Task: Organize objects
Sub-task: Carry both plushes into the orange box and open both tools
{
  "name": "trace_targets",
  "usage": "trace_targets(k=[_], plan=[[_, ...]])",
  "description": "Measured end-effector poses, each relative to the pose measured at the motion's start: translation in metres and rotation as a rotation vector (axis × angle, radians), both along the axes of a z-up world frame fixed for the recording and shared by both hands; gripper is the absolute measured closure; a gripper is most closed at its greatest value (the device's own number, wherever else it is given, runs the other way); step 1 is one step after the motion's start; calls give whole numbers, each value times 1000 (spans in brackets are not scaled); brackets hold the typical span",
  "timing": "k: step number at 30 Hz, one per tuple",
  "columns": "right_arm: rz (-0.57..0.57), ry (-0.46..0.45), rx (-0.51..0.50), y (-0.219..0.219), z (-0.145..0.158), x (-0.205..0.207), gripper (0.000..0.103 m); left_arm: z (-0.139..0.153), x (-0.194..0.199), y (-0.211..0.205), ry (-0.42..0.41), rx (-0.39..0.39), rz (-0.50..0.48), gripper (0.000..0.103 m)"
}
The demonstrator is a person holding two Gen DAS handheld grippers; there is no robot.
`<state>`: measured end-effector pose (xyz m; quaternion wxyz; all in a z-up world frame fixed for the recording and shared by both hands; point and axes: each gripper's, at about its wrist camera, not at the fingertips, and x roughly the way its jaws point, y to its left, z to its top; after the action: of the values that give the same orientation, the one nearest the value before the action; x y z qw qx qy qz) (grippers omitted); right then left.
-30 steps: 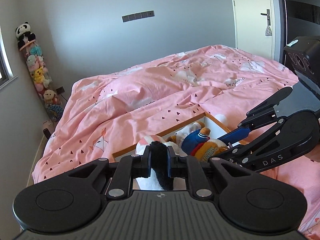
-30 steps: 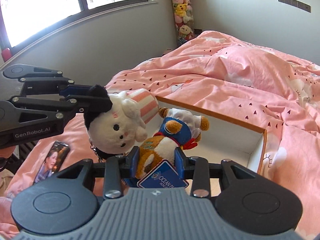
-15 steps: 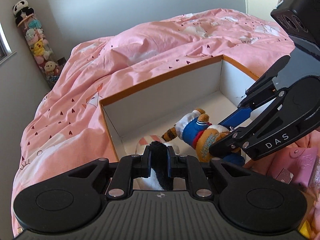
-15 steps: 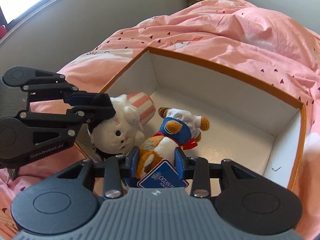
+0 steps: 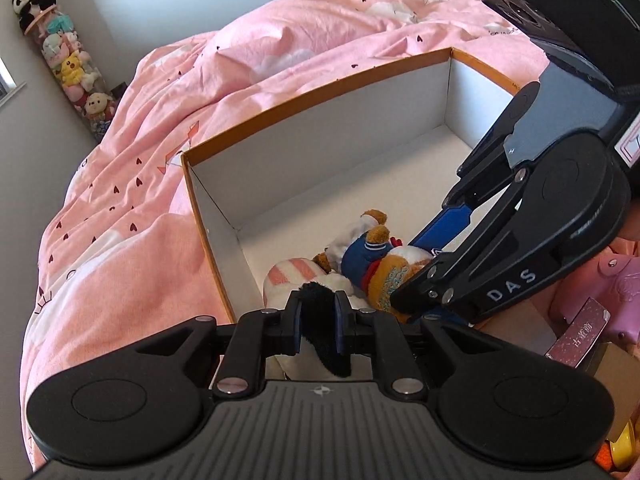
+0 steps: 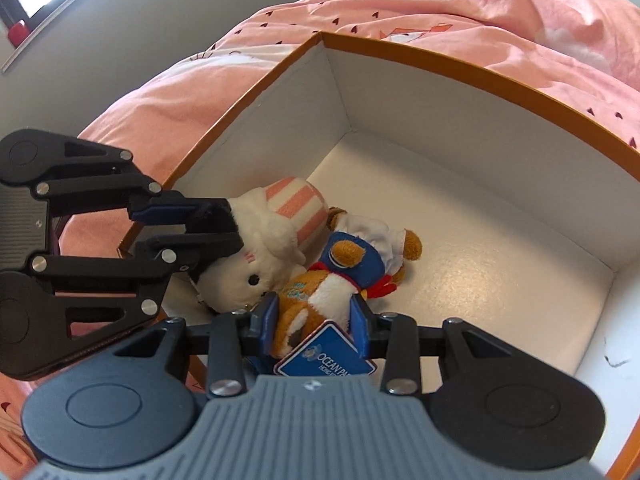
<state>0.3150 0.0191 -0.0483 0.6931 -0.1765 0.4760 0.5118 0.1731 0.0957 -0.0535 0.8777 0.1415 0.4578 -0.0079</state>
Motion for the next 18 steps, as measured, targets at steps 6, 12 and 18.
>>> trace_targets(k=[6,12,18], plan=[[43,3,-12,9,-4,0,63,-8,3,0,56,11,-23,85],[35,51,-35,18,-23,3,63,-17,3,5,89,-5,-40,83],[15,38,-33,17,-19,4,55,-10,-2,5,51,-11,-50,72]])
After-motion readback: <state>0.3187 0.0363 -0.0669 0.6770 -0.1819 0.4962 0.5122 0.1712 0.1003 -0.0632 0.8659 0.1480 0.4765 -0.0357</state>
